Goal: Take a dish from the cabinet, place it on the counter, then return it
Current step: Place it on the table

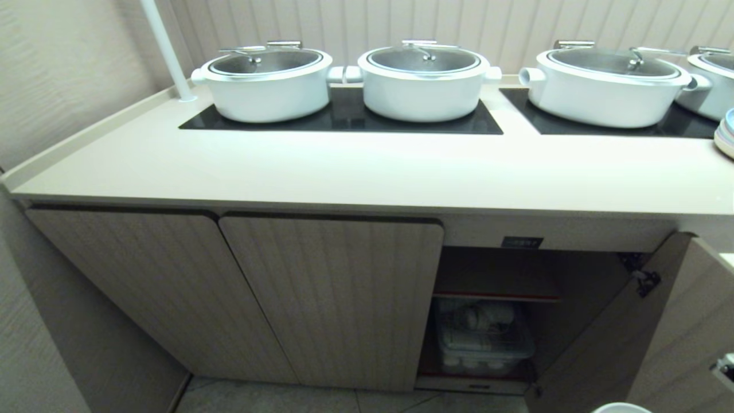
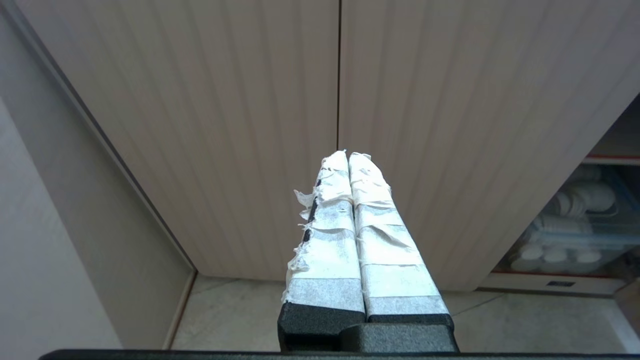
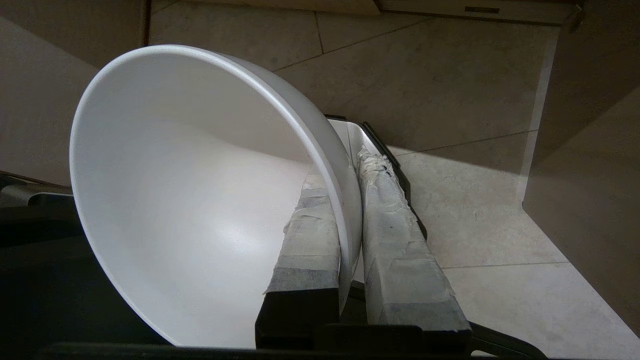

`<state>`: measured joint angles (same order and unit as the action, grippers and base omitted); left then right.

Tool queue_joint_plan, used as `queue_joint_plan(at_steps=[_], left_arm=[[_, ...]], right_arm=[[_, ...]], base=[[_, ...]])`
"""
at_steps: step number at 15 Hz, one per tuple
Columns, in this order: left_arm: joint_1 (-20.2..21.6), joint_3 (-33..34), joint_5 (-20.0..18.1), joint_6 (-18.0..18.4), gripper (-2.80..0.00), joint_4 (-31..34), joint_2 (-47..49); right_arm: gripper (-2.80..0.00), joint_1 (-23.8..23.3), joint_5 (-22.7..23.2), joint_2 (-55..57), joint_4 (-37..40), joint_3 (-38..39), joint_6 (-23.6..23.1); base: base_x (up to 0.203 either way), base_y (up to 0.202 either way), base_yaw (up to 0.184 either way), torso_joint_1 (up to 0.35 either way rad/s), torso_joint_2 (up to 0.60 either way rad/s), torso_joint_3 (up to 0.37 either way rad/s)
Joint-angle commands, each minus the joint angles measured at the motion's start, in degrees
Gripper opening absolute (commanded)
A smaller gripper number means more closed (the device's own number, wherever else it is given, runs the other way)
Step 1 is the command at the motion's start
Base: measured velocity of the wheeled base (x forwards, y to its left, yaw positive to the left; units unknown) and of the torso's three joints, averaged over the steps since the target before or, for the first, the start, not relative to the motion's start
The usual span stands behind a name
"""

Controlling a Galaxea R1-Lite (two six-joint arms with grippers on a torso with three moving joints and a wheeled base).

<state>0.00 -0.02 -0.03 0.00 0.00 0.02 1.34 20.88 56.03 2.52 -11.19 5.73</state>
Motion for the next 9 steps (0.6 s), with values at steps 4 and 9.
queue_joint_plan(at_steps=[4, 9], left_arm=[[0.0, 0.0, 0.0, 0.0, -2.80, 0.0, 0.0], [0.0, -0.1, 0.0, 0.0, -2.80, 0.0, 0.0]], right_arm=[[-2.80, 0.1, 0.1, 0.1, 0.0, -0.1, 0.2], [-2.80, 0.1, 0.1, 0.5, 0.0, -0.1, 0.2]], base=[[0.000, 0.000, 0.000, 0.255, -0.55, -0.302], [0.000, 0.000, 0.000, 0.273, -0.60, -0.318]])
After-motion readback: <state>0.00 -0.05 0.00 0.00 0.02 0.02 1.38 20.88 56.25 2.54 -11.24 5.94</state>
